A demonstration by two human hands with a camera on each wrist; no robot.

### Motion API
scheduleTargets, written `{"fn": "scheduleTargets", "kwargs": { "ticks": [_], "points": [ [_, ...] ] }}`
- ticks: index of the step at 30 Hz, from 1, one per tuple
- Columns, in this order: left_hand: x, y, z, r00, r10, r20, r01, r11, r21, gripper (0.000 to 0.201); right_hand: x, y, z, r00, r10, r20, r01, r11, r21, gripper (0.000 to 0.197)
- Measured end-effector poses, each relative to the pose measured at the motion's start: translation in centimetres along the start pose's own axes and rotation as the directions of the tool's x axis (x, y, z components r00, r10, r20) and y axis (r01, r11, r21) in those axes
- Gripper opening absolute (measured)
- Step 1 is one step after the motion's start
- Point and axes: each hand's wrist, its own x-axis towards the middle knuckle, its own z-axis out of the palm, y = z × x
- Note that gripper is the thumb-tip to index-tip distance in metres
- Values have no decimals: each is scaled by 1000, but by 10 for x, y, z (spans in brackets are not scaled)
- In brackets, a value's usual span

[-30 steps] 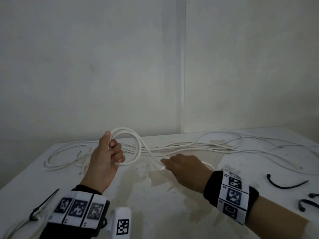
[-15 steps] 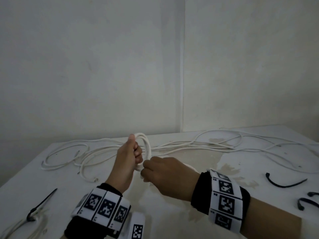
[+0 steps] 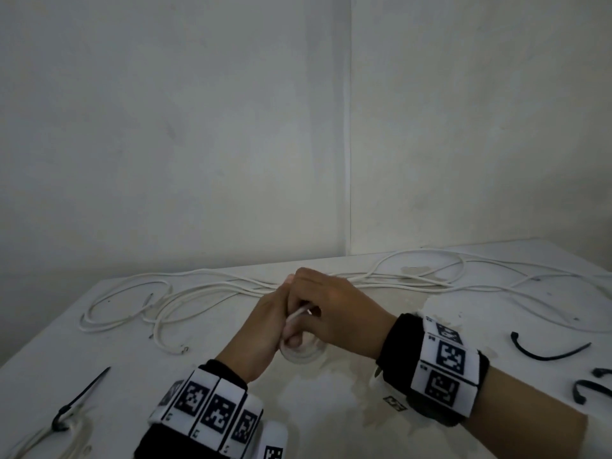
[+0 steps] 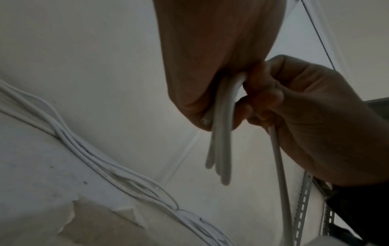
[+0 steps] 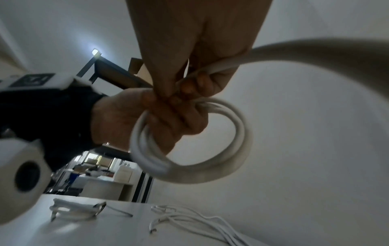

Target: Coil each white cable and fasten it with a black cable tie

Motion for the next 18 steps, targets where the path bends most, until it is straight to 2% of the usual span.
{"fn": "scheduleTargets", "kwargs": {
  "ticks": [1, 3, 7, 13, 16, 18],
  "points": [
    [-1, 2, 0, 998, -53, 20, 54, 997, -56, 47, 0, 3, -5, 1000, 3, -6, -3, 1000, 13, 10],
    [-4, 4, 1, 985, -157, 67, 165, 976, -140, 46, 1, 12, -15, 999, -15, -41, 14, 1000, -5, 12],
    [-7, 3, 1, 957, -246, 155, 277, 935, -221, 45, 0, 28, -22, 994, -23, -103, 15, 997, -72, 24],
    [-8, 3, 5, 960, -229, 163, 270, 911, -312, 53, -2, 38, -25, 981, 81, -176, -92, 994, -59, 12],
    [-10, 6, 6, 968, -207, 142, 241, 924, -298, 51, -5, 34, -24, 980, 100, -172, -106, 994, -21, 16],
    [-11, 9, 7, 973, -198, 117, 224, 933, -283, 48, -7, 30, -24, 976, 180, -122, -174, 983, 55, 22]
  ]
}}
